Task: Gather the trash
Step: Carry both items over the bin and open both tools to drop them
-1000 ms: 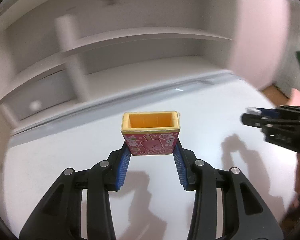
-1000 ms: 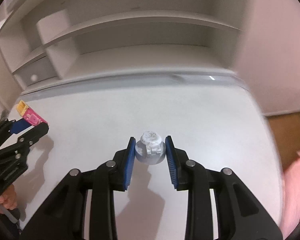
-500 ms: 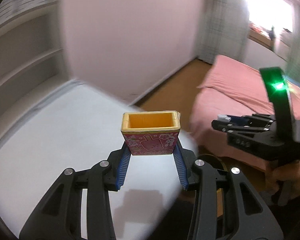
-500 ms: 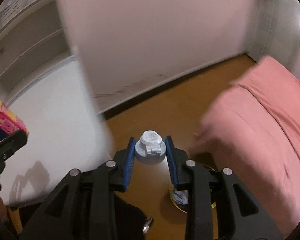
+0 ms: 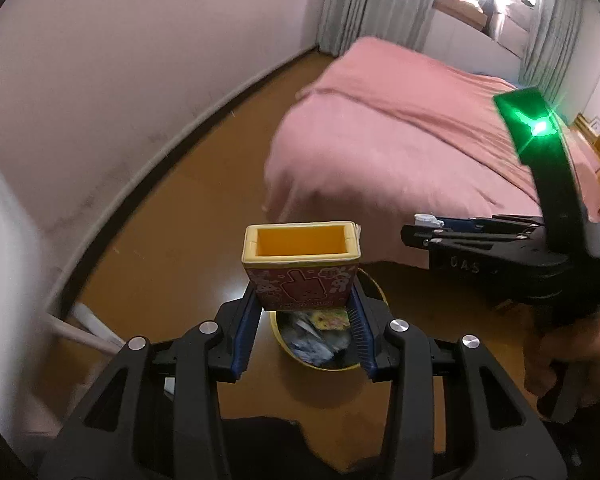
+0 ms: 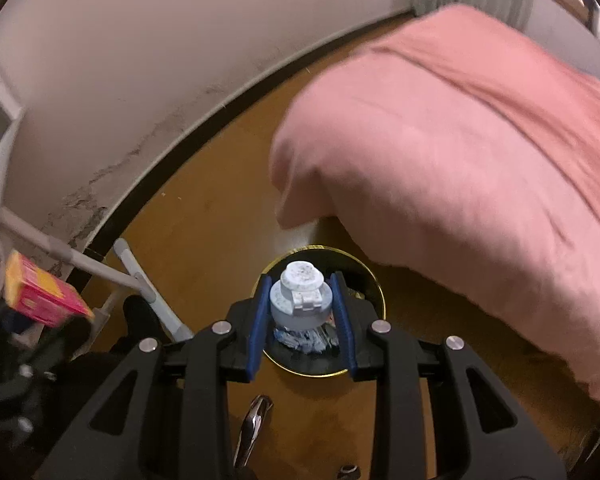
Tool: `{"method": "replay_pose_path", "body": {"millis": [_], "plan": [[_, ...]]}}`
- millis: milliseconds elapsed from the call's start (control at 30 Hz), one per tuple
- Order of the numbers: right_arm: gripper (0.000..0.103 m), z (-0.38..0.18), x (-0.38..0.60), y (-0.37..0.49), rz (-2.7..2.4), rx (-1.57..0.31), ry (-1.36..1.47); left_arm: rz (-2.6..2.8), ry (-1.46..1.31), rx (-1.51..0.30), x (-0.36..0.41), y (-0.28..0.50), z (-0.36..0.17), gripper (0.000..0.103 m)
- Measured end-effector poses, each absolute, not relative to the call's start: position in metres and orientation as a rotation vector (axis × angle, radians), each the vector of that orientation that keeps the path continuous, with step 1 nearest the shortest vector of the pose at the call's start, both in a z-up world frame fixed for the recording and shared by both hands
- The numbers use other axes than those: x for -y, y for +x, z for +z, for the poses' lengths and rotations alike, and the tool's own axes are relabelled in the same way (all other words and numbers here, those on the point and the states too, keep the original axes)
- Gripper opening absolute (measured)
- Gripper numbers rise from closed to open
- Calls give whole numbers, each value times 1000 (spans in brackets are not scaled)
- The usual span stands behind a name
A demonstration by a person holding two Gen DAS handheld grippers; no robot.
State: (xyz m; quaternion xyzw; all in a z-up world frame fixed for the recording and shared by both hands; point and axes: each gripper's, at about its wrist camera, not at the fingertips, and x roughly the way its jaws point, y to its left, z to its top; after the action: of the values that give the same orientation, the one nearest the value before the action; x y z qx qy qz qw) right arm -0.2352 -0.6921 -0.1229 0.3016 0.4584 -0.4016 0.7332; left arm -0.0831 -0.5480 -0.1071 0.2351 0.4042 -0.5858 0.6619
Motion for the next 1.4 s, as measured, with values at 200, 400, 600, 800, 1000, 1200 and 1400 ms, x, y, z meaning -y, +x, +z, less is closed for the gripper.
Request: {"method": "replay_pose_path", "body": {"millis": [200, 400, 600, 800, 1000, 1200, 1400], "plan": [[30, -163, 707, -236, -888, -1088, 747, -1335, 561, -1055, 591, -92, -171, 41], [30, -180, 711, -243, -874, -1111, 817, -1338, 576, -1099, 603, -103, -213, 41], [30, -185, 713, -241, -866, -1114, 844, -1364, 552, -1169, 608, -103, -235, 41], [30, -186, 716, -243, -873, -1112, 853, -1383, 537, -1169, 604, -104, -238, 41], [30, -186, 715, -240, -871, -1110, 849, -1387, 521, -1185, 608, -103, -239, 43], [30, -186, 716, -240, -868, -1110, 852, -1388, 511, -1172, 605, -102, -236, 56], [30, -187, 714, -240, -864, -1107, 860, -1385, 505, -1176, 599, -99, -235, 60]]}}
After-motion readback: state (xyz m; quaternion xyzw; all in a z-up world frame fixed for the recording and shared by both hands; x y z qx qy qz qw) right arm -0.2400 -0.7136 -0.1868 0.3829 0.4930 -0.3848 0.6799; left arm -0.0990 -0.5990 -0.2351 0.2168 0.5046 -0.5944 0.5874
